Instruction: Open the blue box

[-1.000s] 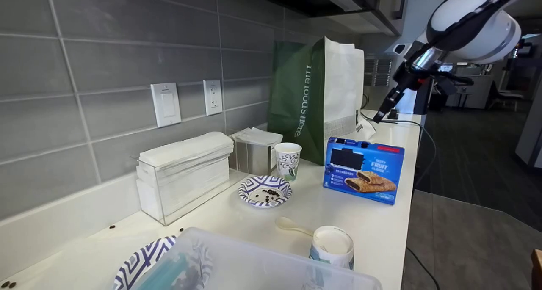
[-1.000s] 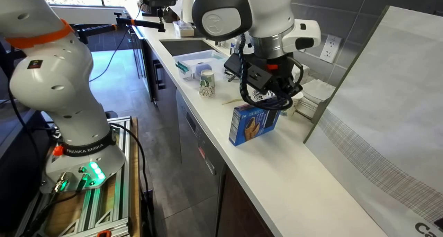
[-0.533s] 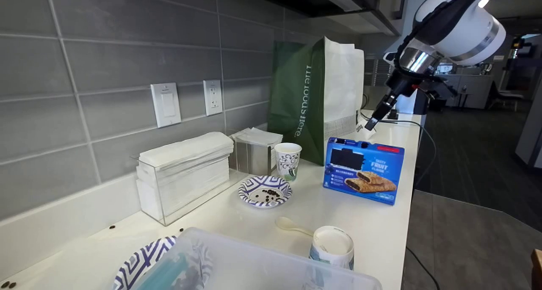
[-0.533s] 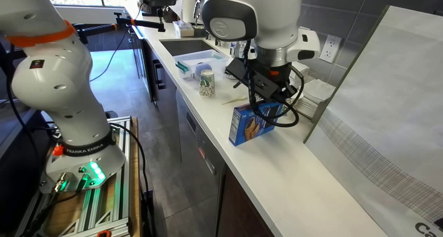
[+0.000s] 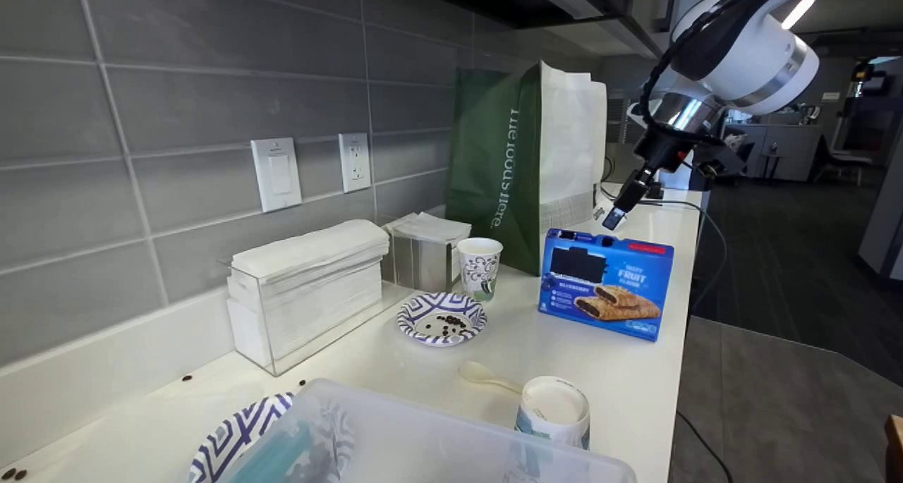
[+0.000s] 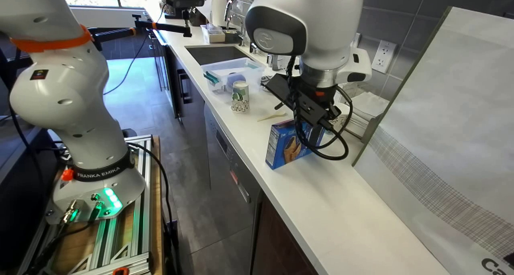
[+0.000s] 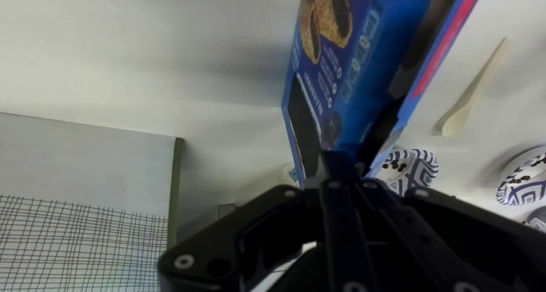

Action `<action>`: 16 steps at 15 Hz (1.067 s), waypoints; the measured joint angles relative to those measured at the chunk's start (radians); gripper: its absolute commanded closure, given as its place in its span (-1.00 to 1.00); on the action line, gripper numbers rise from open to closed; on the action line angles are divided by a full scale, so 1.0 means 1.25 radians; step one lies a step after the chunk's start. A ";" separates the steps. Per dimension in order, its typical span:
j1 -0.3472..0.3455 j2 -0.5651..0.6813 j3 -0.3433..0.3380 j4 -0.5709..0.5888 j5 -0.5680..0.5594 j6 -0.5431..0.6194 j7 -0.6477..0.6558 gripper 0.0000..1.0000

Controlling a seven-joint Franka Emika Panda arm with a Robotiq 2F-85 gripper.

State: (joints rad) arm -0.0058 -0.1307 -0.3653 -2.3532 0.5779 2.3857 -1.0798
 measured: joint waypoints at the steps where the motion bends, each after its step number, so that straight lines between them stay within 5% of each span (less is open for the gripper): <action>1: -0.006 0.007 0.007 0.003 0.006 0.000 -0.004 1.00; 16: -0.087 0.063 0.067 0.067 0.111 -0.167 -0.063 1.00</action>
State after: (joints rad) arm -0.1145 -0.0523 -0.2811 -2.2691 0.7162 2.1764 -1.1591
